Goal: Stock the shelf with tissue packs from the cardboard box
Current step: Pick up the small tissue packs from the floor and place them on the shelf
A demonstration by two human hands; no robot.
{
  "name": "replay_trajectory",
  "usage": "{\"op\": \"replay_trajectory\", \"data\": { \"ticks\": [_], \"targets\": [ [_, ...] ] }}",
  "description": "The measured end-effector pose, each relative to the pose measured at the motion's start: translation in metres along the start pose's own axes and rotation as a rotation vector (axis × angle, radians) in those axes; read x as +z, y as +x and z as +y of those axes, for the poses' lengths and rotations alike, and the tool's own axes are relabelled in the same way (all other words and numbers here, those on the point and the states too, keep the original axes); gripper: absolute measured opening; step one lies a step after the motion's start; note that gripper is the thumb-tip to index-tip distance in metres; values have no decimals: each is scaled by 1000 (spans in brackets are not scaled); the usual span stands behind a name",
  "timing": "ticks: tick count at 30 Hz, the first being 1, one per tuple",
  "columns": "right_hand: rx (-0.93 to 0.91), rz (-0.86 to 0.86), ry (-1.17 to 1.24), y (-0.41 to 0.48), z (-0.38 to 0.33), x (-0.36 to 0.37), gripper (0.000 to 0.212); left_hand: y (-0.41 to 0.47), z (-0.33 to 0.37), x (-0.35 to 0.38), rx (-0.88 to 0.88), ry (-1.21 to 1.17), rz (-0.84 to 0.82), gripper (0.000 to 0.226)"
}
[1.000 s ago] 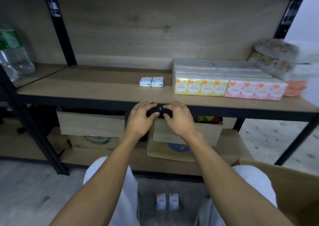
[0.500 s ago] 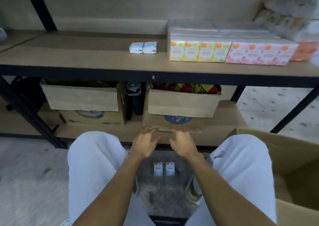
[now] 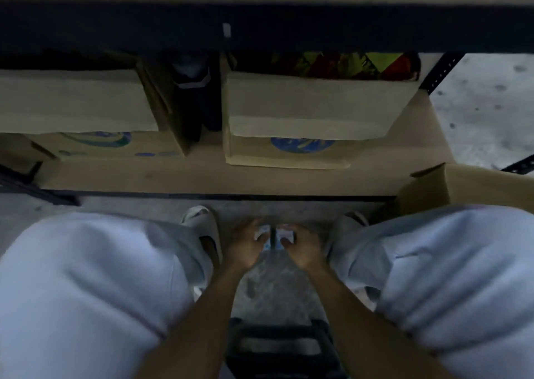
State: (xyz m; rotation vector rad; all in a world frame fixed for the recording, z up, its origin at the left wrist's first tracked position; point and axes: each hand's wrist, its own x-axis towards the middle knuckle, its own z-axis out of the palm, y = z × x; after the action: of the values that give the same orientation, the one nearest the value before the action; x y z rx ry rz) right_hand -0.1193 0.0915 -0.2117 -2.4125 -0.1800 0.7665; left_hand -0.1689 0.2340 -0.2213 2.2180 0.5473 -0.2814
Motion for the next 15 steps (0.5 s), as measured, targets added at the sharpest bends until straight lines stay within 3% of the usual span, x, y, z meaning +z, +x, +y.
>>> {"op": "replay_trajectory", "data": {
  "ticks": [5,12,15],
  "targets": [
    [42,-26,-1,25,26,23,28,15,-38,26,-118,-90,-125,40],
    [52,-31,76,55,49,65,18,33,-68,54,-144,-83,-106,36],
    [98,-64,111,63,51,69,31,40,-76,64,-110,-70,-65,36]
  ]
}}
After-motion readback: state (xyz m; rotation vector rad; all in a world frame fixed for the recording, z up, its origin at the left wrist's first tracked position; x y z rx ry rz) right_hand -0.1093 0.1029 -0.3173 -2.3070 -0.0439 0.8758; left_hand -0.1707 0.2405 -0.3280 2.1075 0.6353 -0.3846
